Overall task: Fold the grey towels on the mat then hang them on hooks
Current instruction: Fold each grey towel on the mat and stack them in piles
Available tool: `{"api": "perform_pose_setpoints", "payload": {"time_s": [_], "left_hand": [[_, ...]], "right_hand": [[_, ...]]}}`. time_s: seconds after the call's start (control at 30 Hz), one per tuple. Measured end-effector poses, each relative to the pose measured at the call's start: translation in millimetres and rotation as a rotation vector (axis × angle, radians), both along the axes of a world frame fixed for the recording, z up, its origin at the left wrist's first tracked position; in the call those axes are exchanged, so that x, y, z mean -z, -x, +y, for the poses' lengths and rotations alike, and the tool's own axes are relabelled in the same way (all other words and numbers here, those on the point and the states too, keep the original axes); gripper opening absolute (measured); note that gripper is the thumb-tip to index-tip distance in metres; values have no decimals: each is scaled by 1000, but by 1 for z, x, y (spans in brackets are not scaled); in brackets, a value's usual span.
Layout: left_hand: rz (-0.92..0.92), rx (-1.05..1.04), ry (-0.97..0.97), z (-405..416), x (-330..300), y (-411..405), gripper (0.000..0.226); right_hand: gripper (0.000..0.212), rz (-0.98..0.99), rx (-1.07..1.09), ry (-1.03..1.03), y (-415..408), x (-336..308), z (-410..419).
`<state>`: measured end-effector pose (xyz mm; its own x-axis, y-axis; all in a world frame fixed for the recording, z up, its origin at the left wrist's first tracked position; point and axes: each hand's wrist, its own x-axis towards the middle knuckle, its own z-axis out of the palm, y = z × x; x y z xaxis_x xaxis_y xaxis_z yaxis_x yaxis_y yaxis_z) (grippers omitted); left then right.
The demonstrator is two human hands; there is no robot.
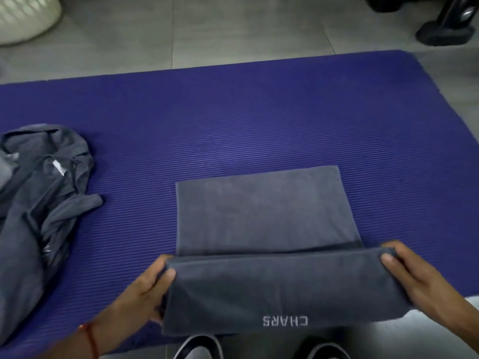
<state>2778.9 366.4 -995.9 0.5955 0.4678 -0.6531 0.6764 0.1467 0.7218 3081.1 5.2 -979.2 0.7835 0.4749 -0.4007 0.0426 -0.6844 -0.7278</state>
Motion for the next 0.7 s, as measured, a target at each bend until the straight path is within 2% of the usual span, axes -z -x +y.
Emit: {"api": "perform_pose_setpoints", "payload": {"time_s": [0.1,0.2,0.27,0.5,0.7], "left_hand": [[-93,-24,-57,19,-10,-33,17],[-201,-59,-138,51,-5,-76,15],[-196,-92,-197,71,8,-101,10],[136,-18,-491,102,51,-138,18],[167,-84,-565,93,48,-136,22]], "right_hand": [[22,-121,45,7,-20,6,23],[13,-216,120,-9,-60,21,63],[15,-253,111,-19,-85,32,90],[37,-202,10,208,-124,63,128],[35,-364,8,172,-131,55,142]]}}
